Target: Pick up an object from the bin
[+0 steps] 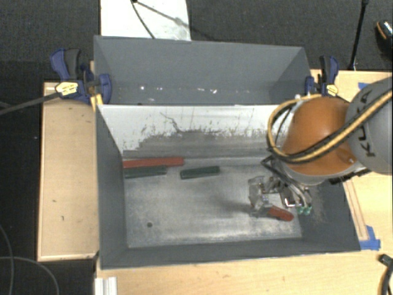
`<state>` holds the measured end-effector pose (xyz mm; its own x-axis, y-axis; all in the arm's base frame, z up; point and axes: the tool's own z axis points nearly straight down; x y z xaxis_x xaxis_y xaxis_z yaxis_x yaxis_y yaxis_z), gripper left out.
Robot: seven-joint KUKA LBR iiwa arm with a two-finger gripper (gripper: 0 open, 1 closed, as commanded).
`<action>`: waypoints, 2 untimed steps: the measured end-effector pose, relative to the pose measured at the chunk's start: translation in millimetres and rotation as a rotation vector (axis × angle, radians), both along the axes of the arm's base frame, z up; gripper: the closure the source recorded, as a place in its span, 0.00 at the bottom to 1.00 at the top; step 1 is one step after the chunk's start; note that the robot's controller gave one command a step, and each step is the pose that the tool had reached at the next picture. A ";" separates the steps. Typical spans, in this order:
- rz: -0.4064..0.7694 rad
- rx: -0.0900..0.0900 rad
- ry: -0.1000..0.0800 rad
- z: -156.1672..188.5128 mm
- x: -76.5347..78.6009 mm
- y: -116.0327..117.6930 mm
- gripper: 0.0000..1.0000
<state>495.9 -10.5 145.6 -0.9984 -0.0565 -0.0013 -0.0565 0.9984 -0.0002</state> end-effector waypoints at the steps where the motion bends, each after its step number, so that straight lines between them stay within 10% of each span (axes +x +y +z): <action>1: -0.222 0.001 0.005 -35.2 -7.9 29.7 1.00; 2: -0.223 0.001 0.003 -34.4 -7.3 29.0 0.00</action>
Offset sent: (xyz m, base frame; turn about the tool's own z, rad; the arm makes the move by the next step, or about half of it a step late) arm -0.0075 0.0288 -0.0345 0.2231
